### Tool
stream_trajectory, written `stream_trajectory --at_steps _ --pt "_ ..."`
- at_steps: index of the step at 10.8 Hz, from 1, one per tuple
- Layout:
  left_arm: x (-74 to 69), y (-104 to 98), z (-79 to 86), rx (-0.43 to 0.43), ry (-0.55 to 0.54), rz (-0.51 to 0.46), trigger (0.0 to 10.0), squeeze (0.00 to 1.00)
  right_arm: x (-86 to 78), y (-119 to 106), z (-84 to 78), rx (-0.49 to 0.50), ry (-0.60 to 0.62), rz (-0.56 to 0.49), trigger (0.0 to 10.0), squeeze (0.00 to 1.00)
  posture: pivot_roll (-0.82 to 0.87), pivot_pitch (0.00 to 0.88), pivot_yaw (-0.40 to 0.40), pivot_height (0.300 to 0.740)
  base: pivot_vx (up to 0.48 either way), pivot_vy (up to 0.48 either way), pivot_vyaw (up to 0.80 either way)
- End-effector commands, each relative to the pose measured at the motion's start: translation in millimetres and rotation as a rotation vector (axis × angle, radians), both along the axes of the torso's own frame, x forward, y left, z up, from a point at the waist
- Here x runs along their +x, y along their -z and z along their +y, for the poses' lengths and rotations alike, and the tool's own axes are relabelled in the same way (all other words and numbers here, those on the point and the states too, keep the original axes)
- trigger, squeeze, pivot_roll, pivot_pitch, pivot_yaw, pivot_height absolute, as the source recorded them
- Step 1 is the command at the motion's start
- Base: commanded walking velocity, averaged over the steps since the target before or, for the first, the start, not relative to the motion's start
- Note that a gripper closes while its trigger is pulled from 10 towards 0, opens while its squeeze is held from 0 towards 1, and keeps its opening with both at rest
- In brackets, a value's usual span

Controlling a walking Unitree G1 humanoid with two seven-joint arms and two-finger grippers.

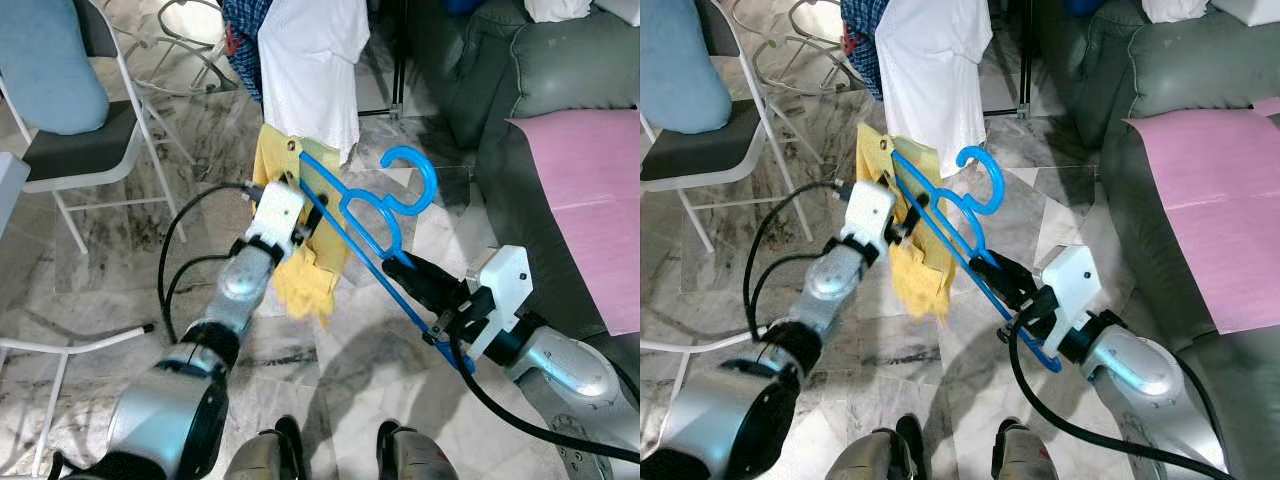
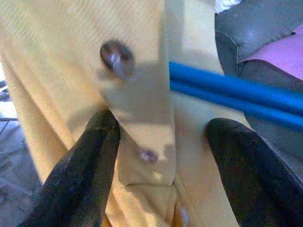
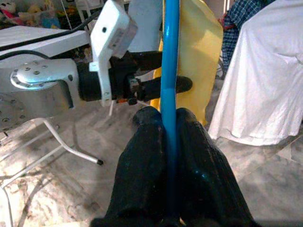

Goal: Hang hanger

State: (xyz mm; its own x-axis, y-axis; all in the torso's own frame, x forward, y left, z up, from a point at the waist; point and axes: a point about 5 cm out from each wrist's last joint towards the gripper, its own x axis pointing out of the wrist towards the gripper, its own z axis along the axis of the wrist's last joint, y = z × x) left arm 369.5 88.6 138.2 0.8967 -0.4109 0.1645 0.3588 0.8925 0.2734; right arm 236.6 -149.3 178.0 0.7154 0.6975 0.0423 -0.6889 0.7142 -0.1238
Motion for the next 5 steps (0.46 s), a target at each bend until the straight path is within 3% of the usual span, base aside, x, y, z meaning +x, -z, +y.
stream_trajectory --at_steps 1,3,4,5 --pt "-0.9 3.7 11.3 0.005 -0.023 0.004 10.0 0.0 -3.4 -9.6 4.5 0.033 -0.042 -0.048 10.0 0.0 -0.33 0.216 0.149 0.74 0.0 0.0 0.0" --pt "3.3 2.1 17.9 -0.026 -0.074 0.032 10.0 0.0 -3.2 -9.3 6.7 0.037 -0.055 -0.046 10.0 0.0 -0.32 0.214 0.145 0.74 0.0 0.0 0.0" --pt "5.0 0.7 16.3 -0.044 -0.08 0.044 3.7 0.0 -3.2 -9.7 7.7 0.037 -0.062 -0.046 10.0 0.0 -0.32 0.214 0.144 0.74 0.0 0.0 0.0" --pt "6.6 -1.8 14.6 -0.058 -0.082 0.047 0.0 0.0 -3.5 -10.4 8.1 0.035 -0.067 -0.047 10.0 0.0 -0.33 0.213 0.144 0.74 0.0 0.0 0.0"
